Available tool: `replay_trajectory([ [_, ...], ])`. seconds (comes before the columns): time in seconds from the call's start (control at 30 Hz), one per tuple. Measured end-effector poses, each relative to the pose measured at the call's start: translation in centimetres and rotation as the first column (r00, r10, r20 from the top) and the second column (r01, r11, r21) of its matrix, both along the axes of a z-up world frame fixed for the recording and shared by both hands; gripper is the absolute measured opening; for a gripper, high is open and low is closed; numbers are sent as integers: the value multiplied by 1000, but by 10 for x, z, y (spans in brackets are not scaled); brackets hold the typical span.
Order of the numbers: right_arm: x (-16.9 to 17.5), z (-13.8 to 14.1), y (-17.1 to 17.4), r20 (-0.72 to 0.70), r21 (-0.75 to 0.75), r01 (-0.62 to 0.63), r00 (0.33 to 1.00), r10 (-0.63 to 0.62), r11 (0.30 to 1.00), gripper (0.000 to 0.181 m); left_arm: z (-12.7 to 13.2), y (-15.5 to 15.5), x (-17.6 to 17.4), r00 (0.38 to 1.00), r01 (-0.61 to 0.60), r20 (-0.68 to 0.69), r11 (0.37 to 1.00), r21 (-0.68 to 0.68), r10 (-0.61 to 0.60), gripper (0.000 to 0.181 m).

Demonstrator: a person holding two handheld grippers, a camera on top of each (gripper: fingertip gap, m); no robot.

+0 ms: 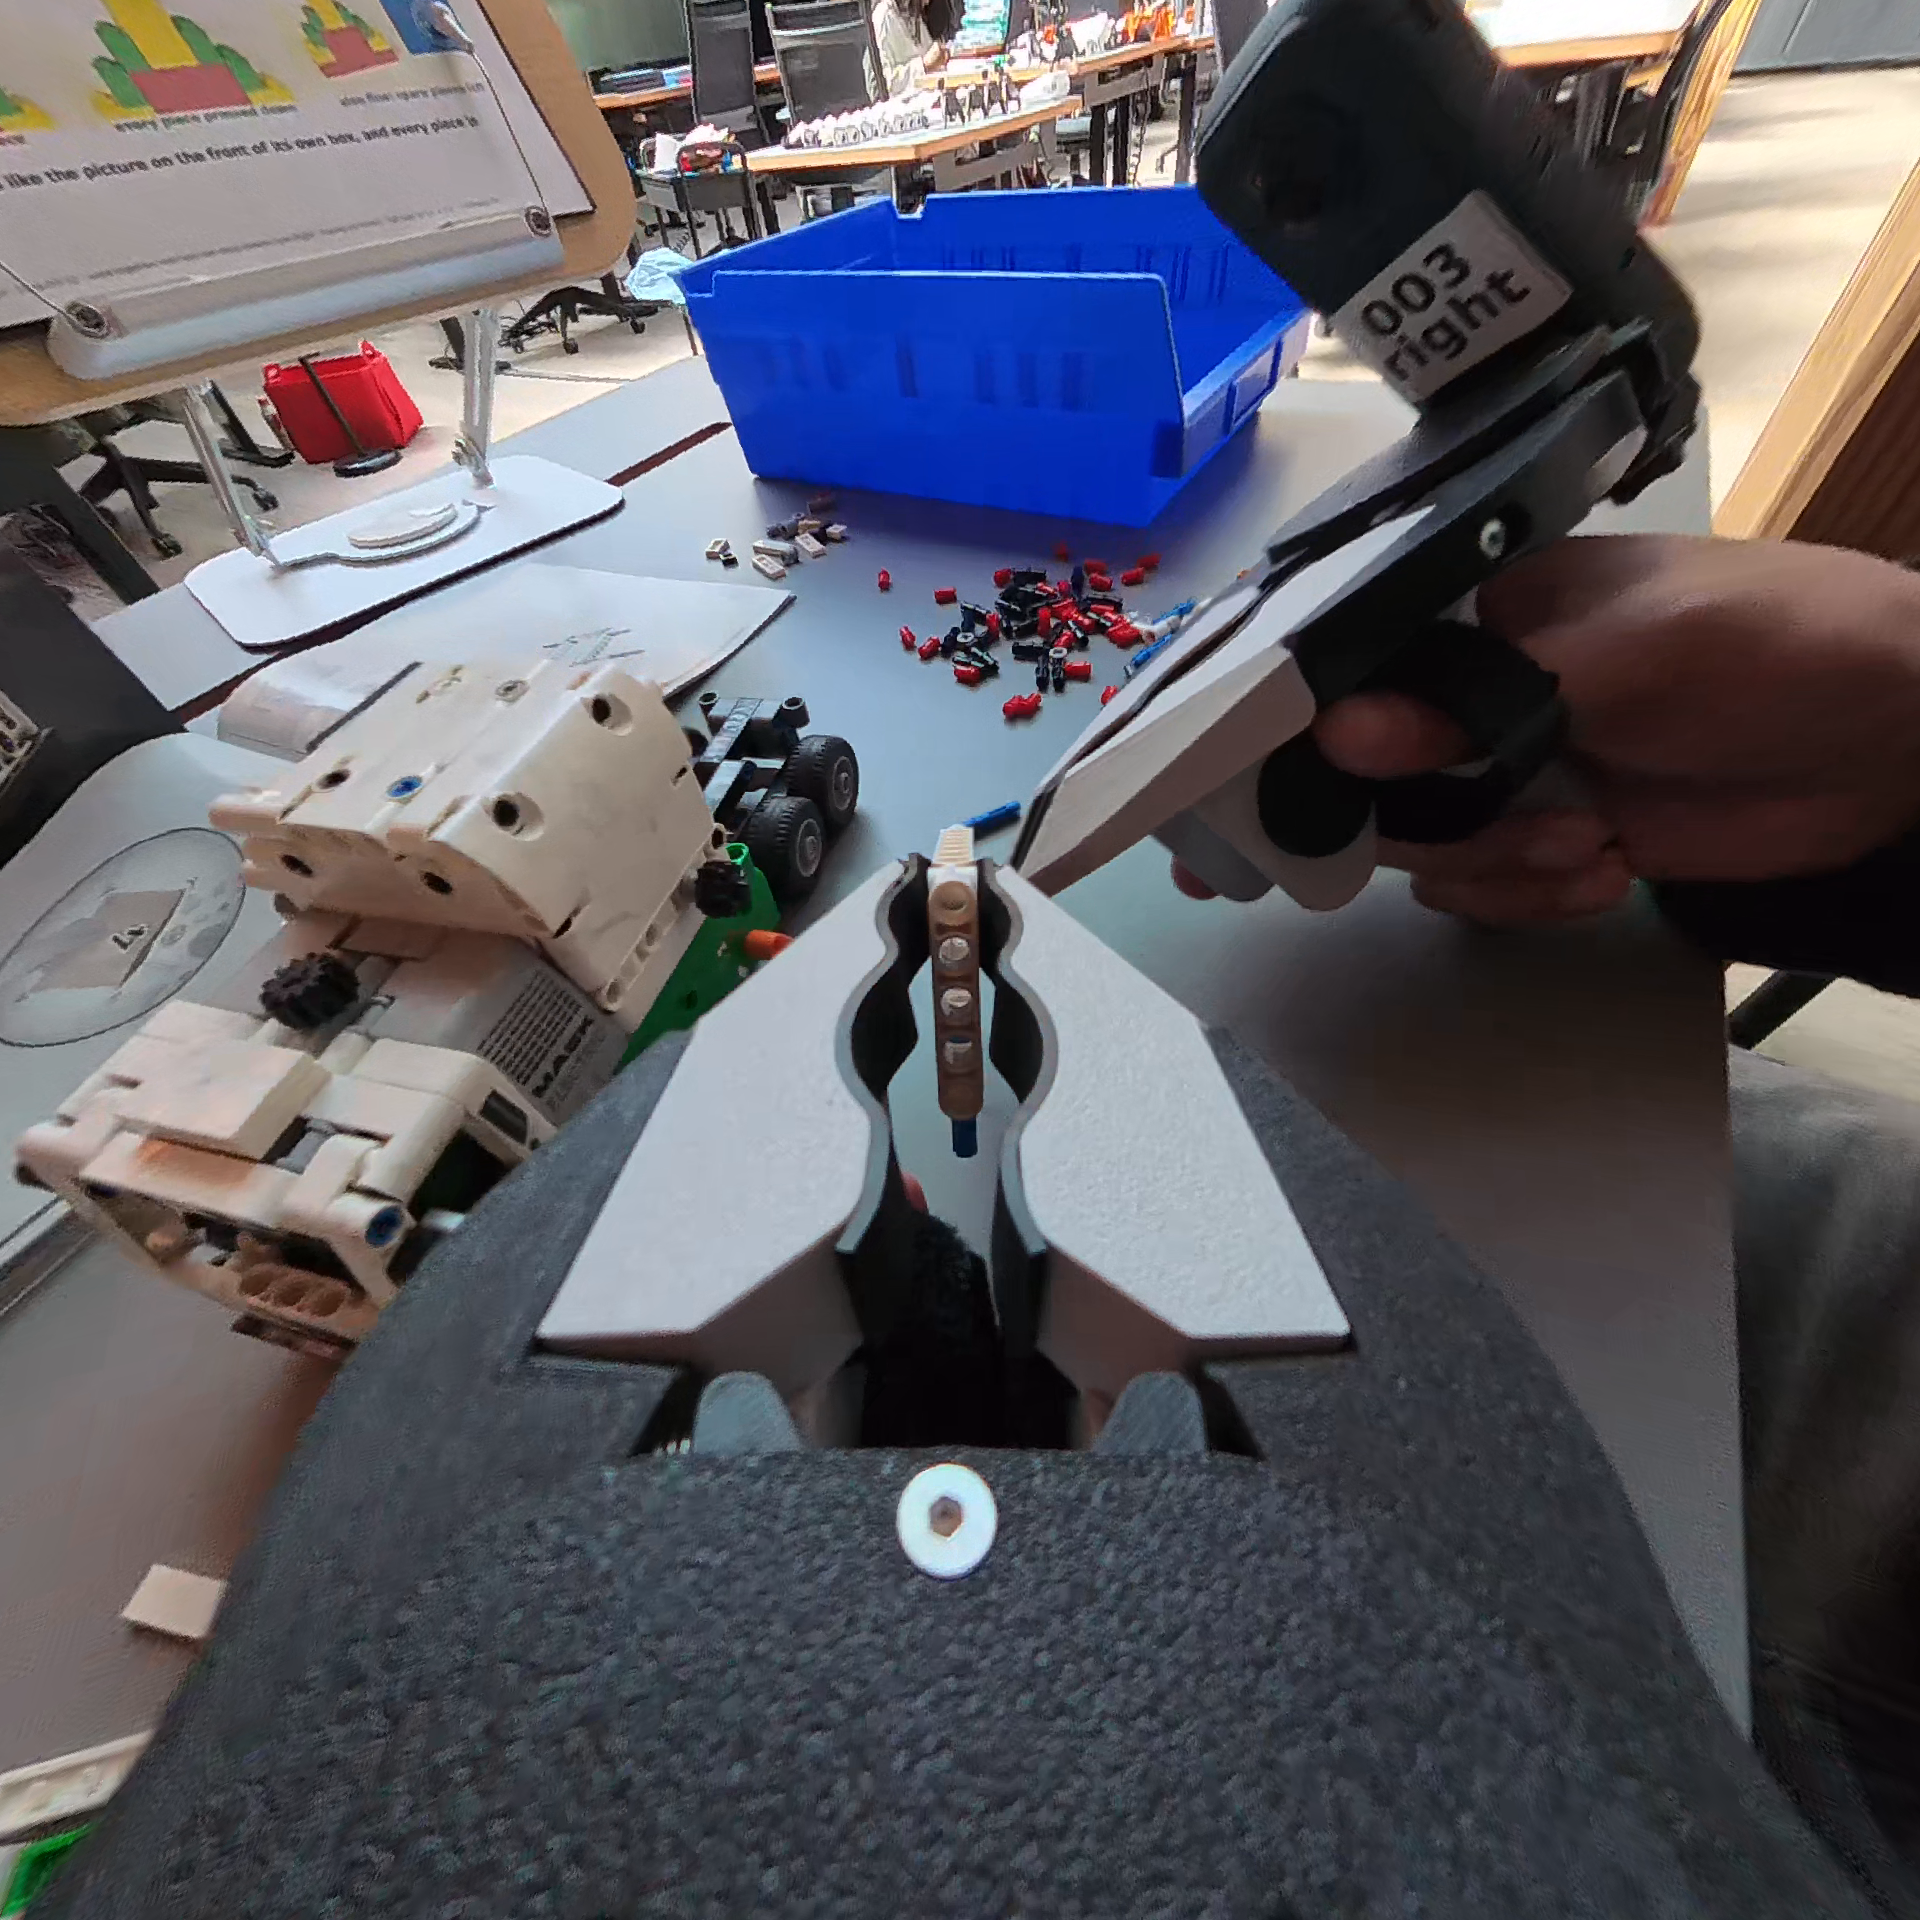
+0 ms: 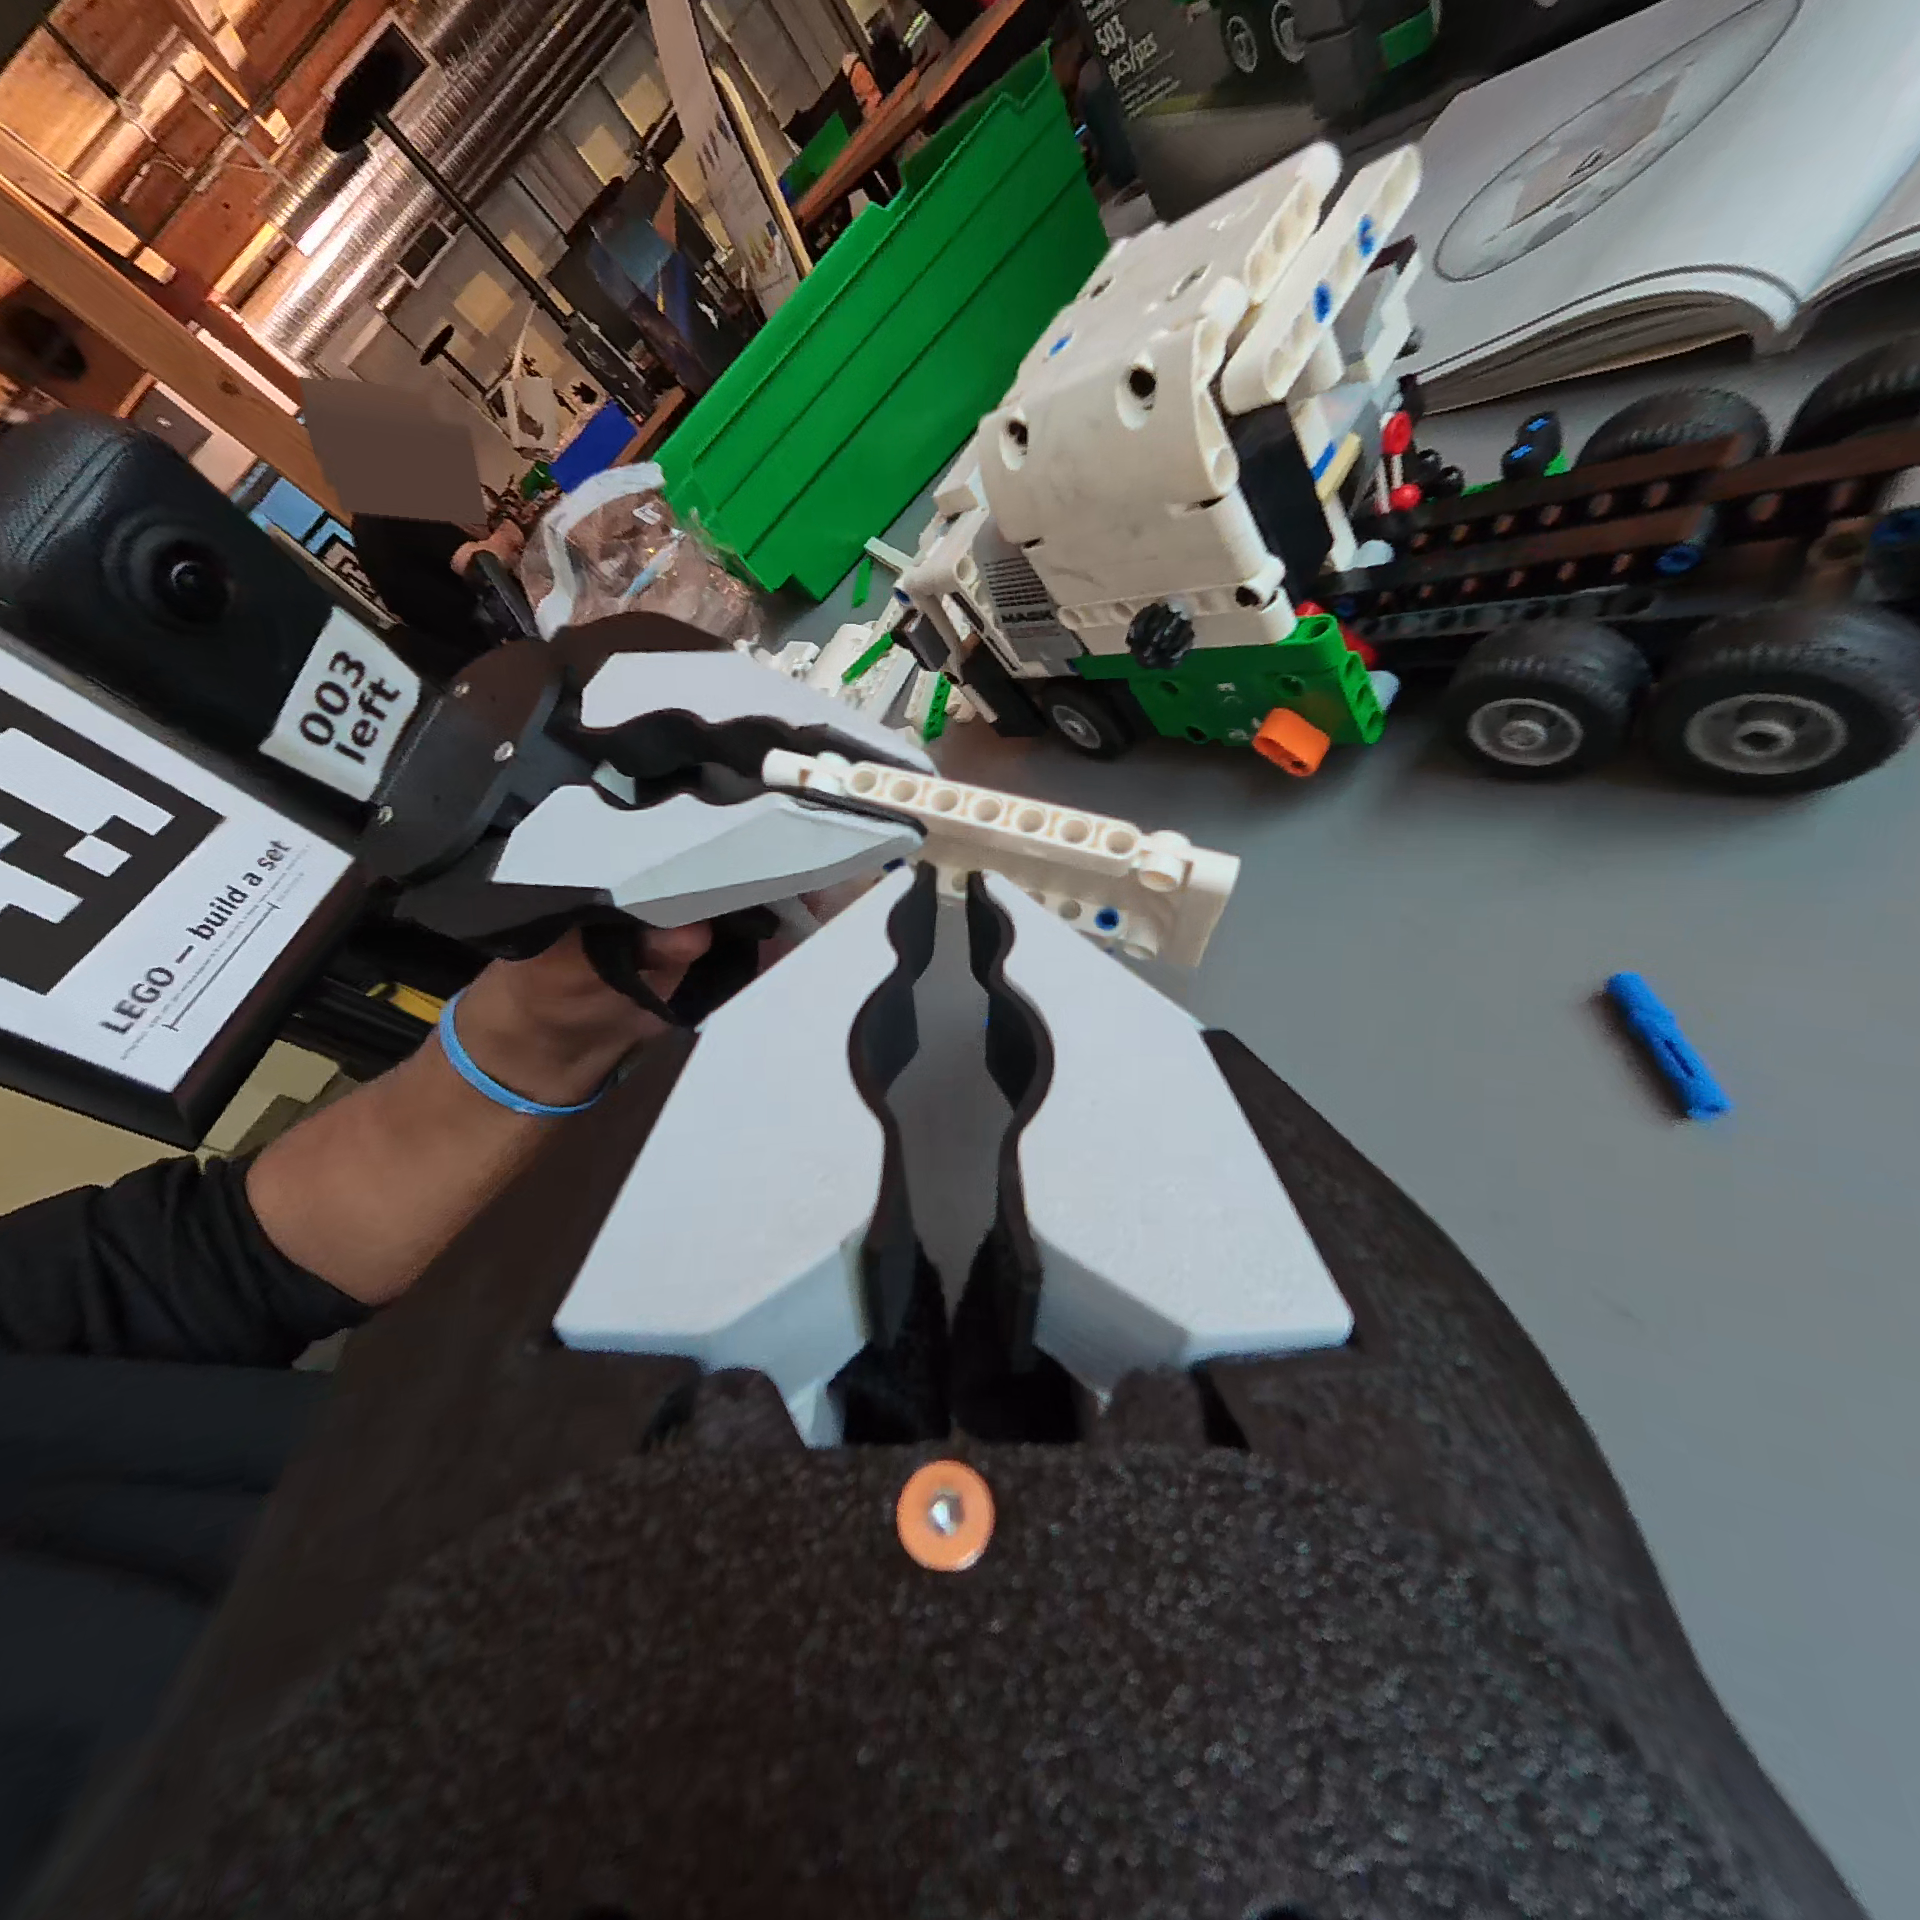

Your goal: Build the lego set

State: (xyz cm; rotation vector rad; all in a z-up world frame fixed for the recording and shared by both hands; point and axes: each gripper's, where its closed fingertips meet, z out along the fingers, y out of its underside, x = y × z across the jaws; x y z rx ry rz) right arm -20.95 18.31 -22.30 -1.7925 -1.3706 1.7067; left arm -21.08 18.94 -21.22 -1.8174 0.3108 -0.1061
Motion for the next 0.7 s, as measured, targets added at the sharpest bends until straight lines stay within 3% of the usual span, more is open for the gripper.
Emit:
replay_trajectory([
  [0.03,5,-1,5,11,30,12,1000,-12,999,5,-2,3,0,1000,-4,-29,1000,-6,4,7],
  [0.17,32,-14,17,103,247,-15,995,-11,969,7,2,-4,-1,986,-32,-162,999,43,38,6],
  [0.3,67,-35,38,211,508,-41,974,-78,861,15,4,-28,-11,961,-91,-252,991,99,114,6],
  [0.43,81,-45,48,239,562,-50,965,-105,825,17,6,-42,-18,960,-124,-234,983,137,154,6],
  [0.6,89,-44,74,267,621,-72,956,-125,780,19,5,-44,-13,974,-74,-204,989,127,99,6],
  [0.7,89,-39,78,265,655,-131,962,-64,744,19,6,-45,-11,978,-50,-192,991,128,74,6],
])
